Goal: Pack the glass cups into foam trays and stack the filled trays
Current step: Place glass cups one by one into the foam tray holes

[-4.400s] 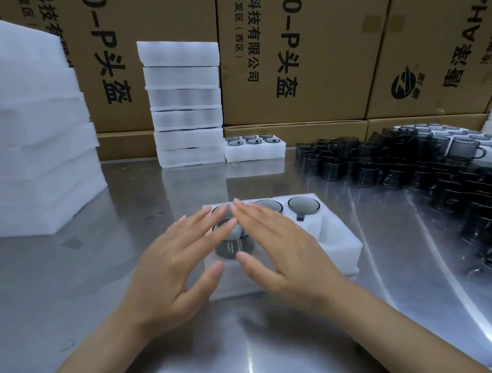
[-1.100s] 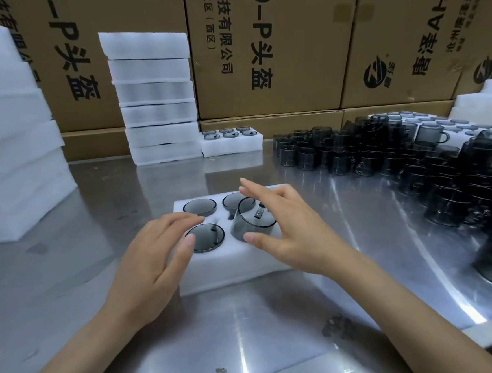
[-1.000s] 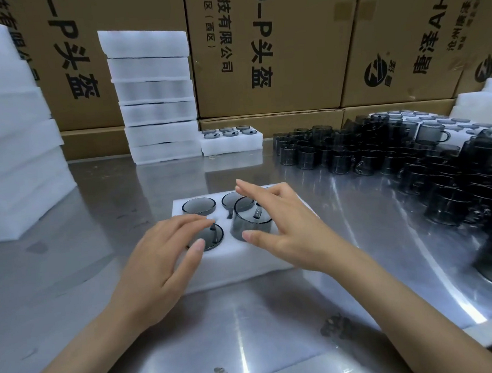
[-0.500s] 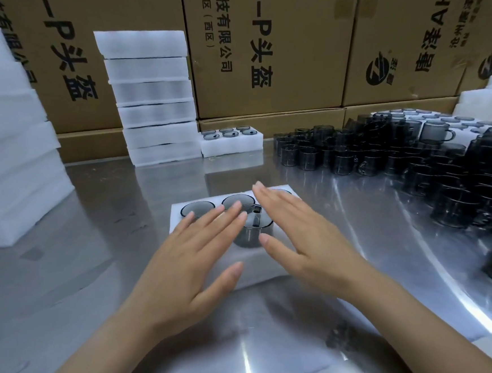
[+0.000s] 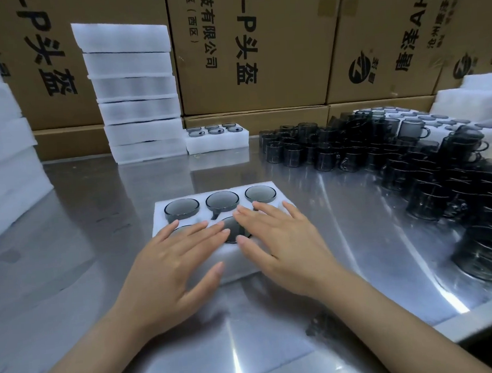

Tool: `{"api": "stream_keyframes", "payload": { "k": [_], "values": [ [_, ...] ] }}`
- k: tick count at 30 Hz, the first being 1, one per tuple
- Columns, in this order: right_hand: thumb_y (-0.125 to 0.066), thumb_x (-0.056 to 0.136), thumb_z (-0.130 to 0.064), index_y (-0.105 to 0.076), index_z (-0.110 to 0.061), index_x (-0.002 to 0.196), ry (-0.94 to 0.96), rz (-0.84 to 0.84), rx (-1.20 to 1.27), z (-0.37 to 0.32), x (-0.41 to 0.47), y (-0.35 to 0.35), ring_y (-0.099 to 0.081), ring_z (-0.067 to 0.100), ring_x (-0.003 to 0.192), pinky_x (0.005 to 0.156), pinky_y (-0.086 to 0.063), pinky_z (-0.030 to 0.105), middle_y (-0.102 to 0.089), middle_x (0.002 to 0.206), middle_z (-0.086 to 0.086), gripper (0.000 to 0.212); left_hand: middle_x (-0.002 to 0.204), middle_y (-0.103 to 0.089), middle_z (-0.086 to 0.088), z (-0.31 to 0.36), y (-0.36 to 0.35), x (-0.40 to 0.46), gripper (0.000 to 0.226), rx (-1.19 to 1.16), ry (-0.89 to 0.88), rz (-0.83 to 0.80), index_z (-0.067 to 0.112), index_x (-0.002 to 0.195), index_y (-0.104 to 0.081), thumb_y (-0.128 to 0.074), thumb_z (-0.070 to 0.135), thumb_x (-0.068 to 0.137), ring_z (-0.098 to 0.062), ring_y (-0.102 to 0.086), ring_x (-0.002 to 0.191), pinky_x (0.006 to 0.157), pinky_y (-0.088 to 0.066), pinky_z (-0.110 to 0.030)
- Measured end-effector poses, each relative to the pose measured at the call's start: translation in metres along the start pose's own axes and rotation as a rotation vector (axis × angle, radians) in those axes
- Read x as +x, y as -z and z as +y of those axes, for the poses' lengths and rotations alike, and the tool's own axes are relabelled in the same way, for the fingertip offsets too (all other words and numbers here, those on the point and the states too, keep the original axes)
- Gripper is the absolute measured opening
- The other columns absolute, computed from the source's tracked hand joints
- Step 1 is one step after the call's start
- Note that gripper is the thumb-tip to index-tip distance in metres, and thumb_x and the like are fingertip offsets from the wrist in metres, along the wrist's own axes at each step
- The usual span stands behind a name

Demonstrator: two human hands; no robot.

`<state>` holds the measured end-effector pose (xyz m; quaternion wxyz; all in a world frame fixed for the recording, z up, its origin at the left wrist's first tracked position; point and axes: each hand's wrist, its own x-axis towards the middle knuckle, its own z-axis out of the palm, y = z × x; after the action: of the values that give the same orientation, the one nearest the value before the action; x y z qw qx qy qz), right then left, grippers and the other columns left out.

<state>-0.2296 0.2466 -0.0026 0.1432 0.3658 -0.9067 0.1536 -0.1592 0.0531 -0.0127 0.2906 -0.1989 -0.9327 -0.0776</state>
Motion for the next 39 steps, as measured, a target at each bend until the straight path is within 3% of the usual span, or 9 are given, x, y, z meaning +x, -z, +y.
{"api": "stream_keyframes", "payload": {
  "k": [4, 8, 10, 13, 20, 26, 30, 35, 39],
  "values": [
    [-0.033, 0.096, -0.046, -0.046, -0.028, 0.139, -0.212, 0.343, 0.083, 0.012, 0.005, 0.011, -0.021, 0.006, 0.141, 0.114, 0.002, 0.031, -0.038, 0.148, -0.013, 0.048, 0.134, -0.054, 0.008, -0.002, 0.0, -0.002, 0.053, -0.026, -0.021, 0.014, 0.019, 0.128, -0.059, -0.024, 0.046, 0.098, -0.012, -0.05, 0.122, 0.104, -0.031, -0.033],
    [-0.054, 0.088, -0.028, -0.053, -0.021, 0.133, -0.761, 0.837, -0.004, 0.068, -0.014, 0.044, -0.024, 0.021, 0.14, 0.114, -0.003, 0.045, -0.04, 0.147, -0.001, 0.045, 0.133, -0.055, 0.011, -0.005, 0.001, -0.007, 0.051, -0.167, 0.024, 0.058, 0.022, 0.129, -0.058, -0.023, 0.045, 0.099, -0.008, -0.05, 0.121, 0.098, -0.037, -0.033],
    [-0.057, 0.084, -0.027, -0.05, -0.017, 0.134, -1.036, 0.858, -0.019, 0.089, -0.029, 0.051, -0.018, 0.03, 0.141, 0.113, -0.002, 0.053, -0.032, 0.151, 0.008, 0.052, 0.132, -0.056, 0.013, -0.004, 0.001, -0.006, 0.05, -0.187, 0.033, 0.068, 0.023, 0.126, -0.06, -0.023, 0.044, 0.098, -0.006, -0.05, 0.12, 0.097, -0.037, -0.033],
    [-0.059, 0.08, -0.026, -0.046, -0.012, 0.135, -1.185, 0.761, -0.044, 0.096, -0.036, 0.046, -0.011, 0.043, 0.139, 0.111, 0.001, 0.058, -0.018, 0.154, 0.017, 0.058, 0.129, -0.057, 0.015, -0.002, 0.002, -0.004, 0.049, -0.216, 0.054, 0.083, 0.022, 0.122, -0.063, -0.025, 0.042, 0.097, -0.003, -0.05, 0.12, 0.097, -0.037, -0.033],
    [-0.057, 0.084, -0.035, -0.033, -0.01, 0.14, -1.274, 0.425, -0.083, 0.106, -0.037, 0.035, -0.01, 0.047, 0.137, 0.112, 0.007, 0.054, -0.004, 0.156, 0.019, 0.067, 0.122, -0.06, 0.018, 0.0, 0.003, -0.003, 0.044, -0.209, 0.093, 0.101, 0.024, 0.117, -0.065, -0.035, 0.044, 0.092, -0.006, -0.054, 0.111, 0.092, -0.038, -0.034],
    [-0.054, 0.086, -0.035, -0.047, -0.01, 0.131, -1.147, 0.396, -0.127, 0.105, -0.036, 0.033, -0.027, 0.035, 0.13, 0.11, -0.012, 0.04, -0.022, 0.151, 0.015, 0.052, 0.123, -0.06, 0.019, 0.001, 0.003, -0.004, 0.045, -0.245, 0.136, 0.094, 0.028, 0.119, -0.063, -0.034, 0.049, 0.09, -0.006, -0.054, 0.114, 0.094, -0.043, -0.042],
    [-0.051, 0.088, -0.036, -0.052, -0.013, 0.128, -1.105, 0.367, -0.166, 0.106, -0.033, 0.035, -0.031, 0.031, 0.125, 0.102, -0.021, 0.039, -0.035, 0.142, 0.012, 0.046, 0.123, -0.059, 0.019, 0.001, 0.004, -0.005, 0.046, -0.237, 0.137, 0.082, 0.029, 0.12, -0.062, -0.033, 0.05, 0.091, -0.005, -0.053, 0.114, 0.095, -0.039, -0.036],
    [-0.051, 0.089, -0.037, -0.053, -0.016, 0.127, -1.025, 0.343, -0.16, 0.106, -0.024, 0.034, -0.034, 0.03, 0.123, 0.099, -0.024, 0.04, -0.043, 0.136, 0.01, 0.044, 0.123, -0.06, 0.019, 0.001, 0.004, -0.004, 0.042, -0.239, 0.127, 0.074, 0.028, 0.12, -0.063, -0.037, 0.044, 0.091, -0.002, -0.052, 0.115, 0.095, -0.037, -0.032],
    [-0.049, 0.09, -0.037, -0.053, -0.029, 0.129, -0.805, 0.243, -0.053, 0.104, -0.014, 0.029, -0.039, 0.026, 0.125, 0.103, -0.023, 0.04, -0.047, 0.137, 0.002, 0.04, 0.124, -0.058, 0.022, -0.001, 0.003, -0.005, 0.041, -0.241, 0.134, 0.075, 0.03, 0.121, -0.062, -0.037, 0.044, 0.091, -0.002, -0.053, 0.115, 0.095, -0.038, -0.034]
  ]
}}
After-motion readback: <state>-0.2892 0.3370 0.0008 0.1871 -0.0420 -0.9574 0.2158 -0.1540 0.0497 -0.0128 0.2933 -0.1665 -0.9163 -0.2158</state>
